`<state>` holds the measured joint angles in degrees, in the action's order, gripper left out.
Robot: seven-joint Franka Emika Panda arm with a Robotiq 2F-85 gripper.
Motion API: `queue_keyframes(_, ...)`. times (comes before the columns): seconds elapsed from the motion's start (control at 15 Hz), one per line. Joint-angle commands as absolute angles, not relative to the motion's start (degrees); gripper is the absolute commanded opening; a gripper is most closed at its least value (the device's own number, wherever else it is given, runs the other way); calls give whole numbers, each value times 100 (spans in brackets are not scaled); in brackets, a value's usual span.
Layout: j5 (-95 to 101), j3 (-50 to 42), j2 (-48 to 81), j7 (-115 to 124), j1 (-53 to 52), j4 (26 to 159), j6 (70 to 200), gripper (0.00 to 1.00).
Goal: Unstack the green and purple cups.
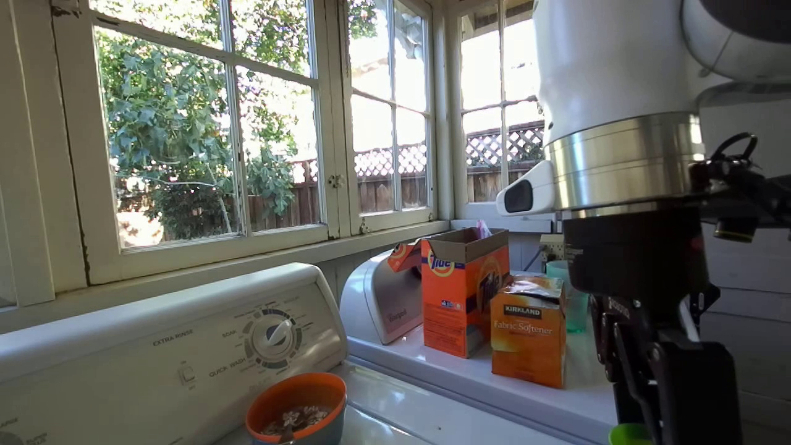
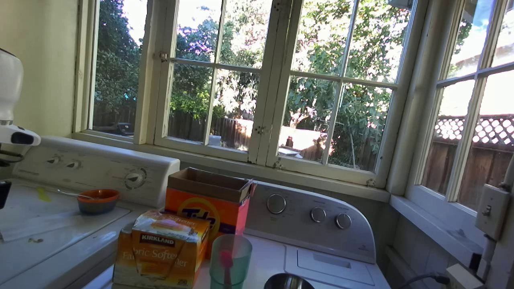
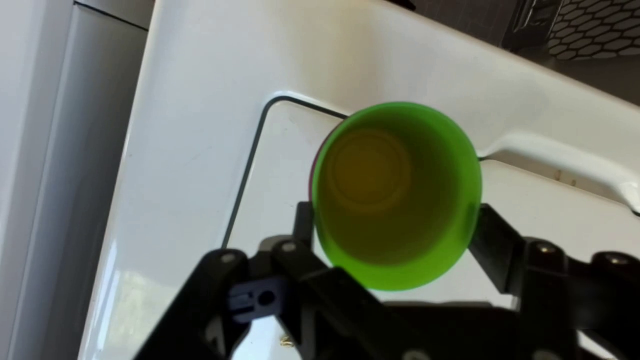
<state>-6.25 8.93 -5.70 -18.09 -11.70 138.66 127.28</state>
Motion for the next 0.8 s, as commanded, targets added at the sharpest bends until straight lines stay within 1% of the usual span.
queue_keyframes(0.0,-416,920,-239,-1612,-1120,13624,12620,52)
queue_keyframes(0.6,-79,945,180,-1394,-1080,13318,12751,52)
queue_keyframes(0.67,-41,947,192,-1368,-1079,13294,12763,62)
queue_keyframes(0.73,-16,948,195,-1333,-1079,13277,12787,94)
